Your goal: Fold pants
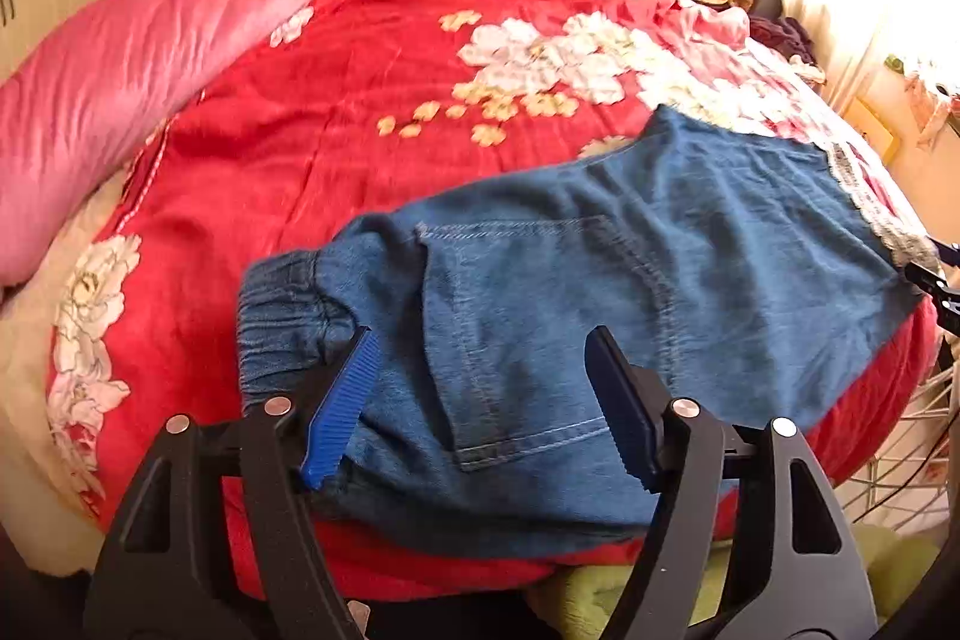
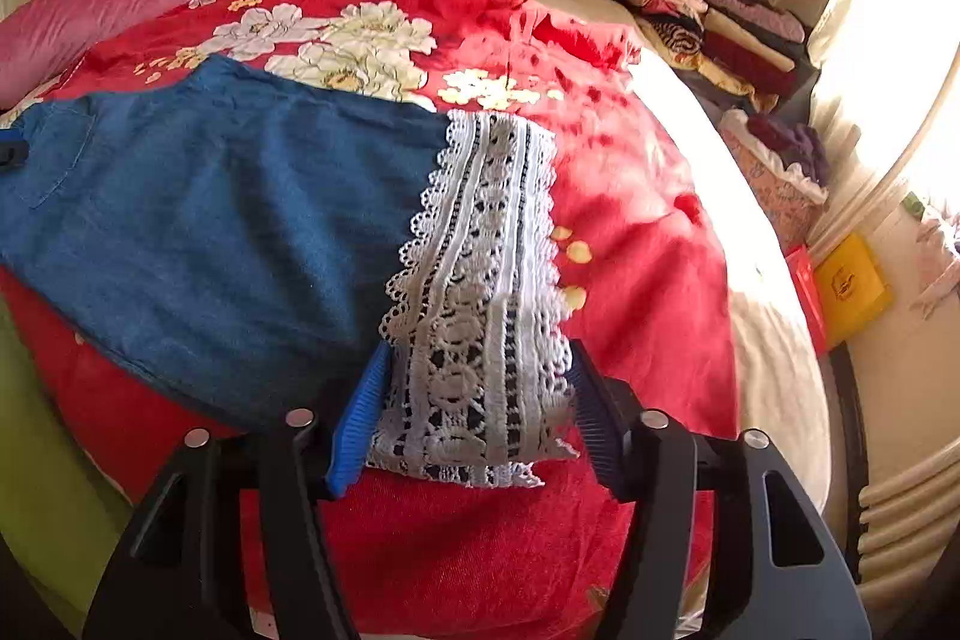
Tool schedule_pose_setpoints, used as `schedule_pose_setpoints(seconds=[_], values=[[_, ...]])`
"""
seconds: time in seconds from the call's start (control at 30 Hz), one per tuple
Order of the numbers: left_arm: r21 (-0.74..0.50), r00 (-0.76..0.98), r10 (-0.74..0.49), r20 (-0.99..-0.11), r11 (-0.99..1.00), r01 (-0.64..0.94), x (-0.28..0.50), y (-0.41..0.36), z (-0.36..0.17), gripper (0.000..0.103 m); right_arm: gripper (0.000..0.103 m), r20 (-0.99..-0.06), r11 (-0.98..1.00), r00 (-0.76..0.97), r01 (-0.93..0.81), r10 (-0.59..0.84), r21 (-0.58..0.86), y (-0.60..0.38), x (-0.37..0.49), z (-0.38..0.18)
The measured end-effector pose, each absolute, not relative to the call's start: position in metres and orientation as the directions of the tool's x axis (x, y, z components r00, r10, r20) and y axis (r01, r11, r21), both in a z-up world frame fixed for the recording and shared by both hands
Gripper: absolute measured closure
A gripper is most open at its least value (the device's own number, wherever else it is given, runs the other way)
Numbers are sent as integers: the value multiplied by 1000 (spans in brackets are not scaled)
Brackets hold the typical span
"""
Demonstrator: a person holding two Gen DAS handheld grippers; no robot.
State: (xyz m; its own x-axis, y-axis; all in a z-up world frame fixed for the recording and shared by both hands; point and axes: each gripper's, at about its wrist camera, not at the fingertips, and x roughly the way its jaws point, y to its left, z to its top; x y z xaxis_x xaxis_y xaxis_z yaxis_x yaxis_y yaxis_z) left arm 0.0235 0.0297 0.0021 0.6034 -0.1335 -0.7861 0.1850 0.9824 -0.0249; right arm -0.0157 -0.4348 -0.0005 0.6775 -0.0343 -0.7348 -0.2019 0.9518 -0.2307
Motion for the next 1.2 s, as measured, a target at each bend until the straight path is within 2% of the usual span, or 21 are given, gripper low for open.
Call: schedule_pose_setpoints(seconds=[0.17, 0.37, 0.6, 0.77, 0.9, 0.93, 1.0, 1.2], values=[[-27, 643, -174, -746, 972, 232, 11, 8, 26, 30, 40, -667, 944, 744, -193, -36, -266, -426, -24, 25], [-16, 617, -229, -753, 944, 330, 8, -34, 25, 27, 40, -642, 931, 767, -241, 9, -274, -405, -25, 36], [7, 543, -240, -805, 911, 413, 20, -74, -3, 26, 40, -713, 919, 694, -337, 95, -206, -375, -13, 11], [56, 472, -169, -865, 903, 426, 33, -87, -38, 25, 40, -771, 913, 628, -366, 100, -180, -364, -4, -17], [67, 461, -156, -874, 900, 431, 35, -89, -48, 22, 40, -814, 921, 574, -360, 91, -151, -365, 2, -37], [62, 462, -161, -872, 900, 431, 35, -88, -47, 22, 40, -814, 923, 573, -357, 95, -143, -366, 1, -37], [54, 465, -170, -869, 902, 429, 36, -87, -43, 22, 30, -805, 926, 587, -345, 84, -155, -367, 0, -34], [60, 499, -194, -845, 892, 448, 35, -96, -23, 22, 30, -777, 927, 624, -336, 84, -170, -371, -7, -20]])
